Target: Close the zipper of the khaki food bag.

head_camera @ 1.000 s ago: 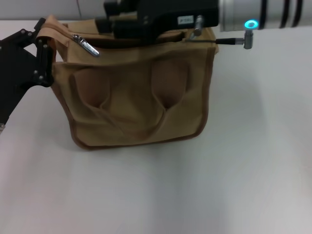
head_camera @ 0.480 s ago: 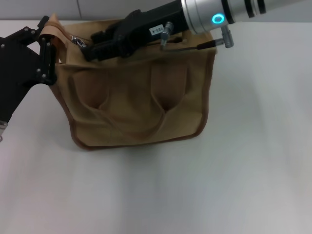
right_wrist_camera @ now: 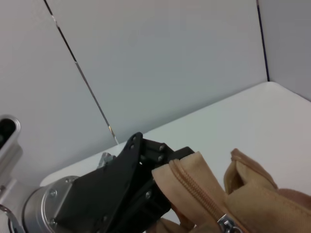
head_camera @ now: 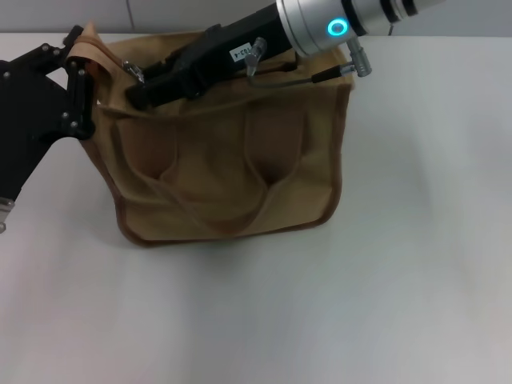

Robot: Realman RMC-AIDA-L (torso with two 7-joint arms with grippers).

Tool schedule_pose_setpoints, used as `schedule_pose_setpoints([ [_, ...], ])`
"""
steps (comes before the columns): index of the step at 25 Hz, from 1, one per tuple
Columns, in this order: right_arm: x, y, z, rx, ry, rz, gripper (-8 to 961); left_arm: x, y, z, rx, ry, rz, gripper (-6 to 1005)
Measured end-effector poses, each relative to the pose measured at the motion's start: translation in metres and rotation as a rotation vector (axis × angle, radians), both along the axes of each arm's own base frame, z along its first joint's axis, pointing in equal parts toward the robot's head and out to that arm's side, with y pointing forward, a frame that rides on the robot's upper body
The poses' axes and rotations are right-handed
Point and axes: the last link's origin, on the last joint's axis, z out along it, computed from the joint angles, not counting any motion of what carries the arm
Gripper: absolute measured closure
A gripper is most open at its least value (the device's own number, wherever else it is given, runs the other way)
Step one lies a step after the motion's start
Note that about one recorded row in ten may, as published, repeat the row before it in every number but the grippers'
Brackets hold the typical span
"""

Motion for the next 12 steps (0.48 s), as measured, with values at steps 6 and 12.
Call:
schedule_pose_setpoints([
  [6, -0.0057, 0.0003, -0.0026, -0.007, -0.011, -0.014, 547, 0.0021, 0.0001, -0.0004, -0.004, -0.001, -0.013, 908],
  [12, -0.0079, 0.0003, -0.0022, -0.007, -0.004, -0.015, 682, 0.0026, -0.0001, -0.0005, -0.005, -0.001, -0.017, 907],
])
